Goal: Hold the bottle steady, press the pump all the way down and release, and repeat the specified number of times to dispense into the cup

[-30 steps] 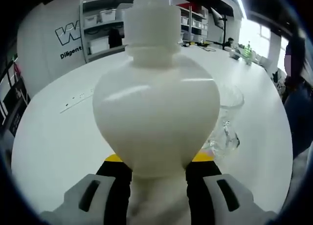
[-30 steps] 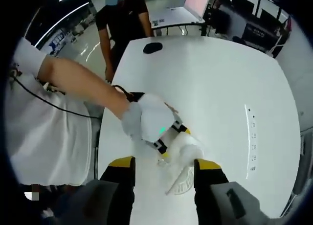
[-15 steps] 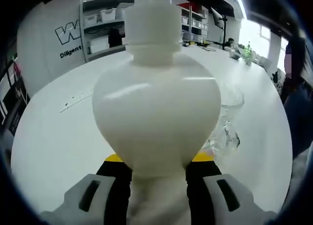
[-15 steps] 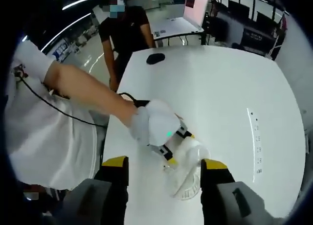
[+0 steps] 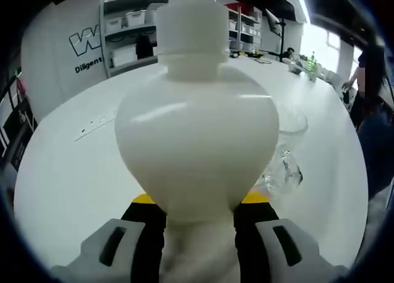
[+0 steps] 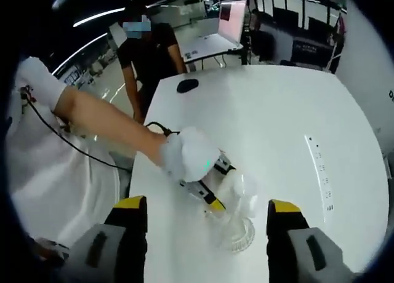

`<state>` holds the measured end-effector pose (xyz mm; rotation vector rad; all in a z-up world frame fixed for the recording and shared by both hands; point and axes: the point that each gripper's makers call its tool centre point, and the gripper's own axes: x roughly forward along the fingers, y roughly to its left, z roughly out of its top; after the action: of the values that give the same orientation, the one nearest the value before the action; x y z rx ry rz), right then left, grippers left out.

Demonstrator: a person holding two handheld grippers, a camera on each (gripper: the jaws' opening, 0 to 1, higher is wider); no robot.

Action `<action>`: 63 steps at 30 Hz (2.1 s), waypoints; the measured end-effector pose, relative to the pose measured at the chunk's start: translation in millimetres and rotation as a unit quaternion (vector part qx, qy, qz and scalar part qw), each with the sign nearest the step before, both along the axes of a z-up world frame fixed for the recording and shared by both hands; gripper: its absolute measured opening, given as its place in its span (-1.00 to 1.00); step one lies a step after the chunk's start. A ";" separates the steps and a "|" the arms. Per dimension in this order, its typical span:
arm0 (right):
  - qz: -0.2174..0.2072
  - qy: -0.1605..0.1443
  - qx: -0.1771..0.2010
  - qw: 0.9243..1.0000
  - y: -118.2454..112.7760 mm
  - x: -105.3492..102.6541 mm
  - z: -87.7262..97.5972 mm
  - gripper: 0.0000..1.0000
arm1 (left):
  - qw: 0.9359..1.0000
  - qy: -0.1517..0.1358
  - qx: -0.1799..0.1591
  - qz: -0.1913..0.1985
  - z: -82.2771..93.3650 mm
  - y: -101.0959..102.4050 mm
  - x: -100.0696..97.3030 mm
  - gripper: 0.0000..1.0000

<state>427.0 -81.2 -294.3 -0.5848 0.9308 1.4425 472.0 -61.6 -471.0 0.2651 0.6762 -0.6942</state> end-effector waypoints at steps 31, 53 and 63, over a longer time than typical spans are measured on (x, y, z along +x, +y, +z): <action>-0.170 -0.033 0.189 0.967 -49.1 27.0 34.0 0.74 | 0.999 -0.005 -0.004 0.037 -0.8 26.6 6.9 -0.17; -0.193 -0.022 0.190 0.962 -66.9 13.4 18.9 0.60 | 0.992 -0.002 -0.009 0.128 -1.8 111.9 8.1 -0.18; -0.190 -0.026 0.215 0.958 -77.3 -7.2 -1.4 0.54 | 0.985 0.002 -0.019 0.169 -0.6 144.1 -1.8 -0.19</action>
<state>419.8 -158.5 -295.7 -0.1092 0.6169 1.2182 470.3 82.5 -471.6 0.1096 0.6915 -0.3818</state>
